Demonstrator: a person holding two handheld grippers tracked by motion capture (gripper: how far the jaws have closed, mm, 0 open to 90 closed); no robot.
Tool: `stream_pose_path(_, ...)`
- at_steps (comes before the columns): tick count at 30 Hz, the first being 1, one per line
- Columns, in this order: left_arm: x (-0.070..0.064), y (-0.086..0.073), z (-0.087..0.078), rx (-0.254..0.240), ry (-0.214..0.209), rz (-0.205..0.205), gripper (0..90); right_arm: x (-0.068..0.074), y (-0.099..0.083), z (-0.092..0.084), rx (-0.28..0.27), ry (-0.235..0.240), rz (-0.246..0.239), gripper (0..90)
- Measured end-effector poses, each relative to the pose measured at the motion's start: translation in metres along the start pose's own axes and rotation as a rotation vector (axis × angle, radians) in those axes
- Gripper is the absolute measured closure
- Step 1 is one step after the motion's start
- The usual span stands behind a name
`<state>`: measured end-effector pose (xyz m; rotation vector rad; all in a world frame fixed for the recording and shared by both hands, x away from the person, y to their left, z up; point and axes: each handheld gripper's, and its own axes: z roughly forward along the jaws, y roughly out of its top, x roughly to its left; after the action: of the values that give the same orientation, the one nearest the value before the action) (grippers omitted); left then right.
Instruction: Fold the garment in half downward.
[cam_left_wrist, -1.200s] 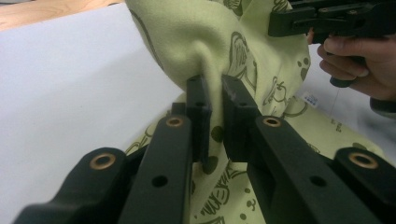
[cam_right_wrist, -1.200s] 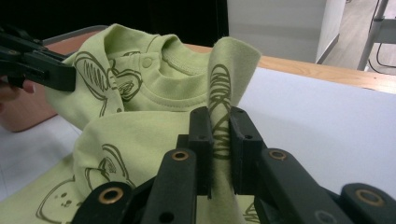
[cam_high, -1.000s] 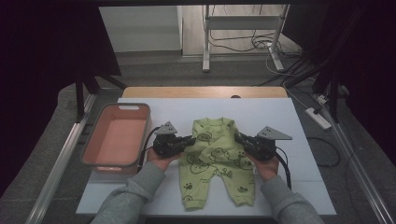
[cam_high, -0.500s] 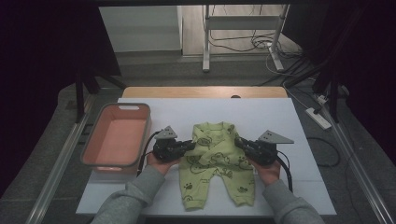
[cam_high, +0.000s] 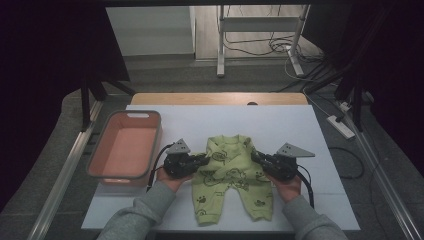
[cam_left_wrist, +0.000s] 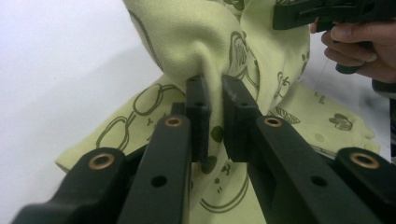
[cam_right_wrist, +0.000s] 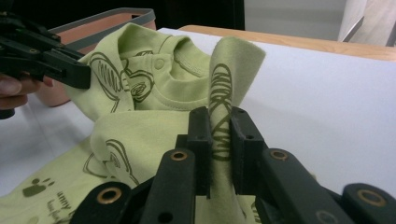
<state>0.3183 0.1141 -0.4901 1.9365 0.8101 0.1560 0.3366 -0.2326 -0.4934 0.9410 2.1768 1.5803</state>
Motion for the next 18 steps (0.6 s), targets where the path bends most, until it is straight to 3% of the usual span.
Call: stream_pose_path(18,-0.009,-0.015,-0.002,0.022,-0.027,0.009,79.4,0.008,-0.01,-0.008,0.05,0.042,0.001,77.3)
